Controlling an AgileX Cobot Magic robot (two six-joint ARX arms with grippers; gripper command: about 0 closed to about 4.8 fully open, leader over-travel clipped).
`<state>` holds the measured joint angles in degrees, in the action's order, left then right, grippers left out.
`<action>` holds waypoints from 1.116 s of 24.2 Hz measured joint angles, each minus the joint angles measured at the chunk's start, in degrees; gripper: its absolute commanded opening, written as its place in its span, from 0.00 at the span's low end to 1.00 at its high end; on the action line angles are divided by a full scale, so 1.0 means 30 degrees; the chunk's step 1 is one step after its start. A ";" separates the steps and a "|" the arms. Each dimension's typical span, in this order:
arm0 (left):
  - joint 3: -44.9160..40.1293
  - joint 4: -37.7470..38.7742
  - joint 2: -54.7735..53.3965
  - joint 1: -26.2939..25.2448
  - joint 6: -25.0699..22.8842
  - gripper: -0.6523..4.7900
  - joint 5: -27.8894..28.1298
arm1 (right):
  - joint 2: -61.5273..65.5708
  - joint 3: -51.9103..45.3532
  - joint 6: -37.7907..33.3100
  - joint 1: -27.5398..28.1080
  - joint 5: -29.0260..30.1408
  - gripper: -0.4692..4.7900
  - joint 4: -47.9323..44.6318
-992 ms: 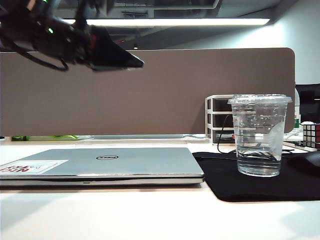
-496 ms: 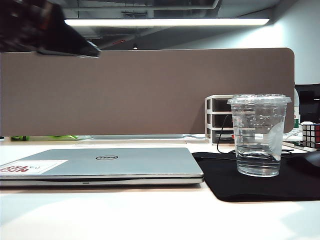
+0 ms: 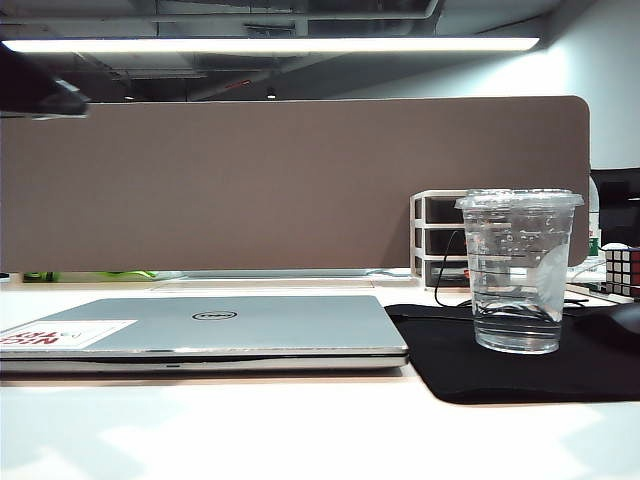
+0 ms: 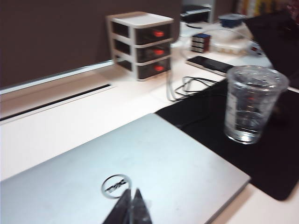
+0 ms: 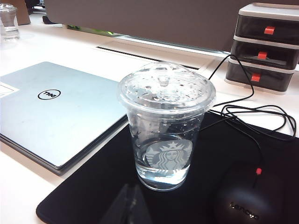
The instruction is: Pick up the coffee cup and place it on the right side of the laptop.
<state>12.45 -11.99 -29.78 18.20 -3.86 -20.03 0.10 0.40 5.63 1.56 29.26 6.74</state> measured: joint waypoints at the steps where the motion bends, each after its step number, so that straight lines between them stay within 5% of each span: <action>1: -0.0270 0.0197 0.0692 0.0000 0.0262 0.11 0.0466 | 0.0000 0.0000 -0.0015 0.0000 0.0044 0.09 0.0000; 7: -0.1151 0.3184 0.6783 -0.0007 0.0750 0.11 0.4255 | 0.0000 0.0000 -0.0226 0.0000 0.0109 0.09 -0.0044; 11: -0.1239 0.5406 0.8918 -0.0007 0.0299 0.11 0.5173 | -0.0007 0.0000 -0.0226 0.0000 0.0109 0.09 -0.0095; 23: -0.4051 0.2667 0.9887 -0.0007 0.0823 0.11 0.5268 | 0.0000 0.0000 -0.0226 0.0007 0.0109 0.09 -0.0131; 27: -0.4044 0.2645 0.9887 -0.0015 -0.0495 0.11 0.6135 | -0.0007 0.0000 -0.0146 0.0007 -0.0015 0.09 -0.0138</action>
<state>0.32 -4.05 -0.12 18.15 -5.34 -1.63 0.08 0.40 5.19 1.58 29.21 6.33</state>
